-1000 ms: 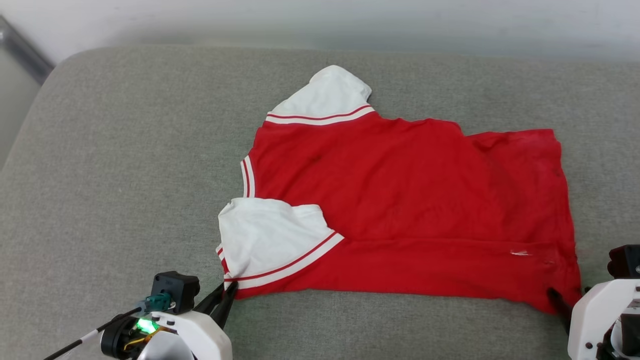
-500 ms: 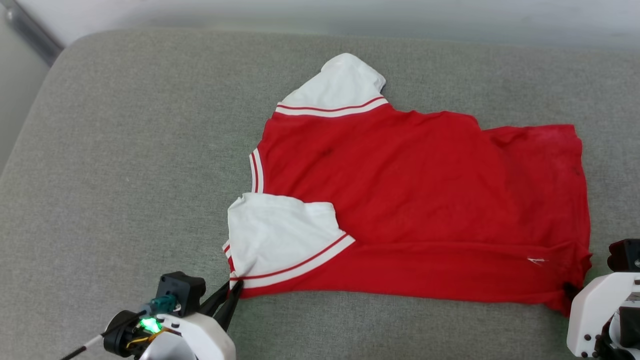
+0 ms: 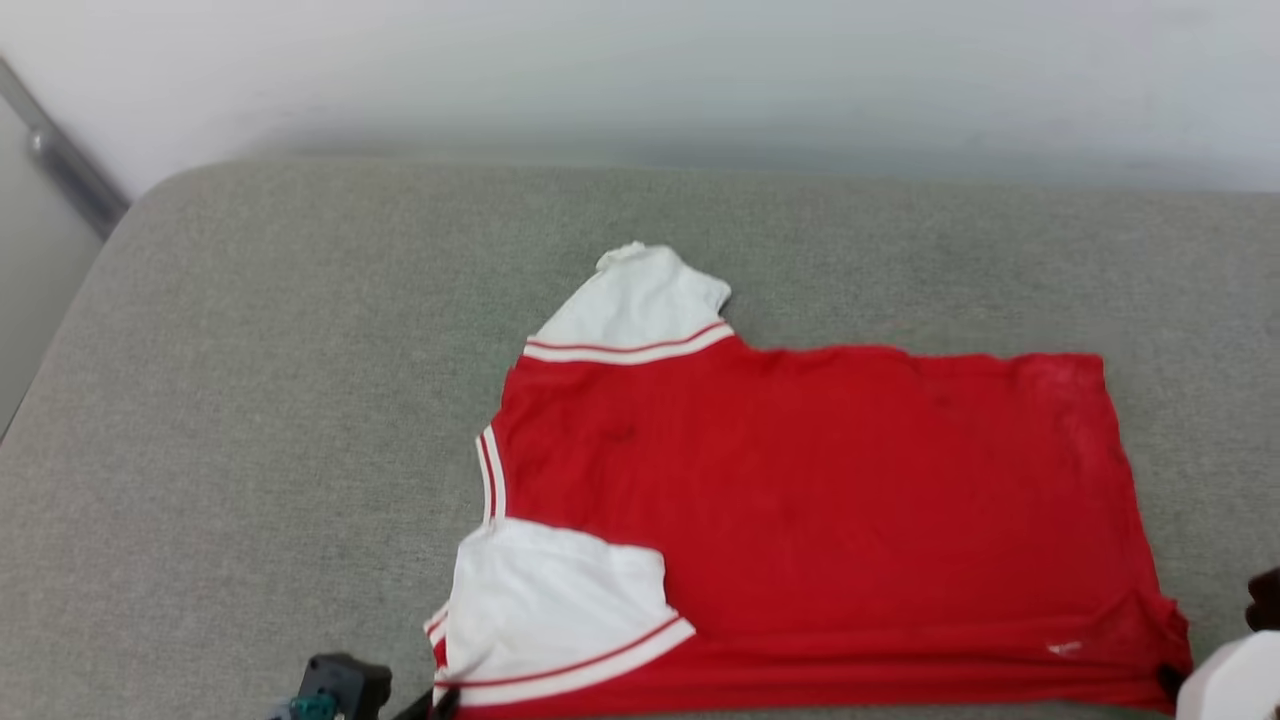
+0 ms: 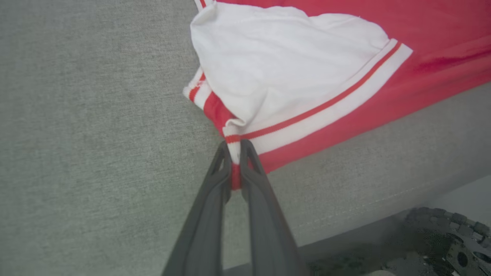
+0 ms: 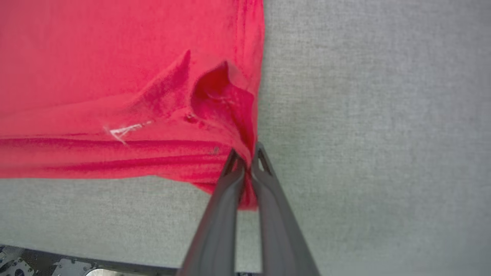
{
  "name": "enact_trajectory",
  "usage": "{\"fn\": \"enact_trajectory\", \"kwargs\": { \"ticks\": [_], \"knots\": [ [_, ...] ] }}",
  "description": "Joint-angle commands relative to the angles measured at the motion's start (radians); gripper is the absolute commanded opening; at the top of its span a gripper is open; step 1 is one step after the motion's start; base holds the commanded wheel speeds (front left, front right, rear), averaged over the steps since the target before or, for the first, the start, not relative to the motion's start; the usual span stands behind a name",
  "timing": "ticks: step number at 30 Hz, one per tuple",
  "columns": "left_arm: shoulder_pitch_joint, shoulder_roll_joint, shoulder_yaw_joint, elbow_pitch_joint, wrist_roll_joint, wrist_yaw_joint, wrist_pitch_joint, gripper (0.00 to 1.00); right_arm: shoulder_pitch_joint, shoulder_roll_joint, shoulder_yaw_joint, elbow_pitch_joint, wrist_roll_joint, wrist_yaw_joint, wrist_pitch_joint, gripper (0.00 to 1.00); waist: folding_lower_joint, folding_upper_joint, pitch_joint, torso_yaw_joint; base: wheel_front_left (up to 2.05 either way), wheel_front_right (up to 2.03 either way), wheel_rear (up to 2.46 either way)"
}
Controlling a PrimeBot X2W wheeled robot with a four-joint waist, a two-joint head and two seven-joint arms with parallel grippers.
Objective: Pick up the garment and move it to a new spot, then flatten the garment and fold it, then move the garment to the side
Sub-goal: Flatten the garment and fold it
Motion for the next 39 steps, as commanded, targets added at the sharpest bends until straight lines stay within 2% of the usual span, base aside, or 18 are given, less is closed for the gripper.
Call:
{"fn": "enact_trajectory", "kwargs": {
  "ticks": [1,7,15,16,17,18,24,29,34,39],
  "knots": [
    [0.019,0.012,0.003,0.0,-0.003,0.006,0.006,0.0,0.021,-0.007,-0.016,-0.012,0.001,-0.002,0.012,0.0,0.0,-0.0001,-0.014,-0.007,0.0,0.0,0.0],
    [0.058,0.022,-0.007,0.013,-0.016,0.004,0.01,0.0,0.102,-0.007,-0.054,-0.054,-0.008,-0.002,0.073,0.0,0.0,-0.0001,-0.029,-0.003,0.0,0.0,0.0],
    [0.027,-0.003,-0.034,0.109,-0.011,-0.029,-0.011,0.0,0.087,0.018,-0.052,0.004,-0.004,-0.002,0.03,0.0,0.0,-0.0001,-0.031,-0.002,0.0,0.0,0.0],
    [0.022,-0.007,-0.037,0.119,-0.01,-0.03,-0.012,0.35,0.082,0.017,-0.044,0.013,-0.001,-0.002,0.018,0.35,0.0,-0.0001,-0.031,-0.001,0.0,0.0,0.0],
    [0.018,-0.01,-0.039,0.129,-0.008,-0.03,-0.015,1.0,0.076,0.016,-0.041,0.022,0.003,-0.002,0.002,0.87,0.0,-0.0001,-0.03,-0.001,0.0,0.0,0.0],
    [0.013,-0.013,-0.041,0.138,-0.007,-0.03,-0.017,1.0,0.068,0.016,-0.04,0.032,0.004,-0.002,-0.013,1.0,0.0,-0.0001,-0.03,-0.002,0.0,0.0,0.0],
    [-0.02,-0.033,-0.021,0.158,-0.001,-0.016,-0.066,1.0,0.033,0.007,-0.018,0.051,0.027,-0.001,-0.084,1.0,0.0,-0.0001,-0.034,-0.007,0.0,0.0,0.0],
    [-0.054,-0.048,0.025,0.14,0.016,0.005,-0.182,1.0,0.0,-0.001,-0.007,0.005,0.05,-0.001,-0.161,1.0,0.0,-0.0001,-0.053,-0.017,0.0,0.0,0.0],
    [-0.083,-0.064,0.076,0.112,0.054,0.042,-0.343,1.0,-0.032,-0.017,0.026,-0.054,0.058,-0.001,-0.277,1.0,0.0,-0.0001,-0.074,-0.028,0.0,0.0,0.0],
    [-0.105,-0.08,0.113,0.071,0.081,0.036,-0.409,1.0,-0.054,-0.017,0.059,-0.084,0.076,-0.001,-0.426,1.0,0.0,-0.0001,-0.078,-0.043,0.0,0.0,0.0]
  ]
}}
